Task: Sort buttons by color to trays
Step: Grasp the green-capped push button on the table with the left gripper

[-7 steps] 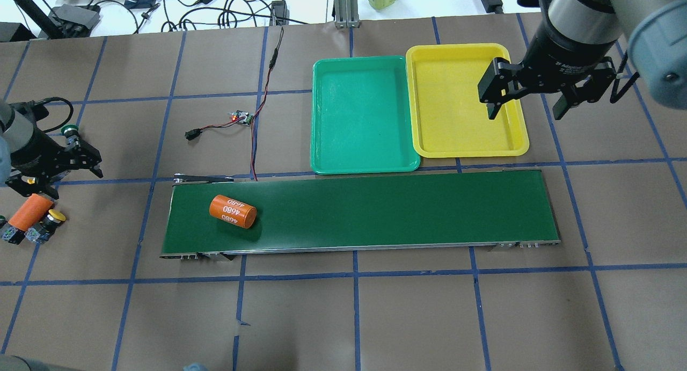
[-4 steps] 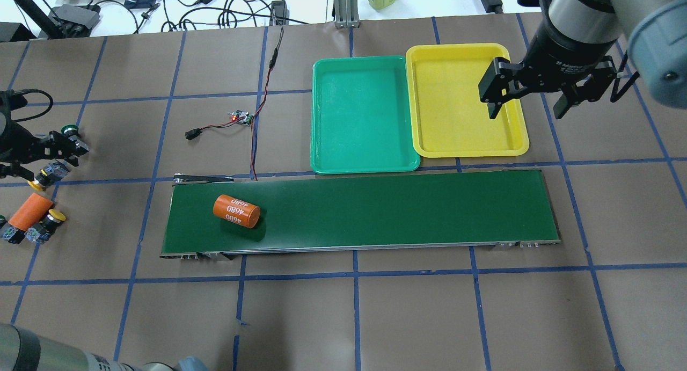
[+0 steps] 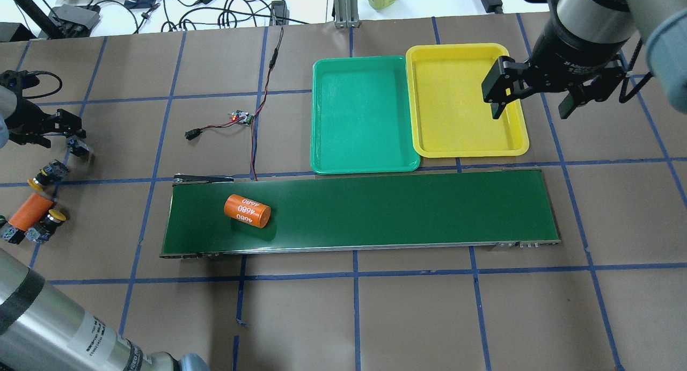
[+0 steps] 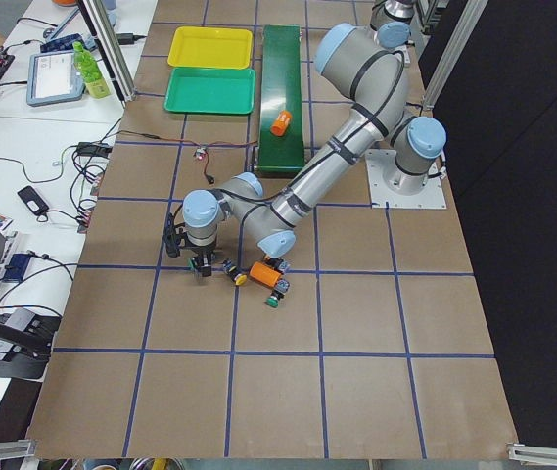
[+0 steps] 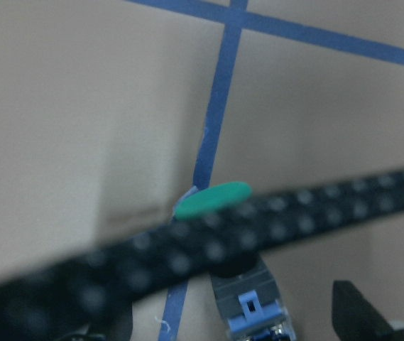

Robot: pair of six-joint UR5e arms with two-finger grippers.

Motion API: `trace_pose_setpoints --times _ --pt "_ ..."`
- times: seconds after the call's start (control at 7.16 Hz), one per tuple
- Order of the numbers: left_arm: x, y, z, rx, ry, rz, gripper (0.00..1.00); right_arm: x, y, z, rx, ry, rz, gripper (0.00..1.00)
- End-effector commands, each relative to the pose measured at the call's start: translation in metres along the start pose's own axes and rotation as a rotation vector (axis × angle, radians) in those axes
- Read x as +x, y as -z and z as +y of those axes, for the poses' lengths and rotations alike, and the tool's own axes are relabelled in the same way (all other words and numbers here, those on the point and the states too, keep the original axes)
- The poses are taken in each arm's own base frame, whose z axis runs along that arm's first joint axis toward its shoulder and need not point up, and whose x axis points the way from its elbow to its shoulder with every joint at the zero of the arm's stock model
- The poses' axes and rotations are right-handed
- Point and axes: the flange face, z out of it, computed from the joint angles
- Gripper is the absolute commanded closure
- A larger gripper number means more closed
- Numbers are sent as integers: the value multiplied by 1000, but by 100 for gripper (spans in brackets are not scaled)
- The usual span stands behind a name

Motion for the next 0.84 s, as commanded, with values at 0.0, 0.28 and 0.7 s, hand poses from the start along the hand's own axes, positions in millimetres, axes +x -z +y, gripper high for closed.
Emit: trace_pose_setpoints --times 0.0,0.28,0.7 --pt "4 -11 -2 -9 -2 6 20 1 1 0 7 1 11 0" --pt "7 1 -5 -15 -19 -27 100 1 -11 2 -18 1 10 0" --pt "30 21 17 -105 9 -42 100 3 -19 4 -30 4 12 0"
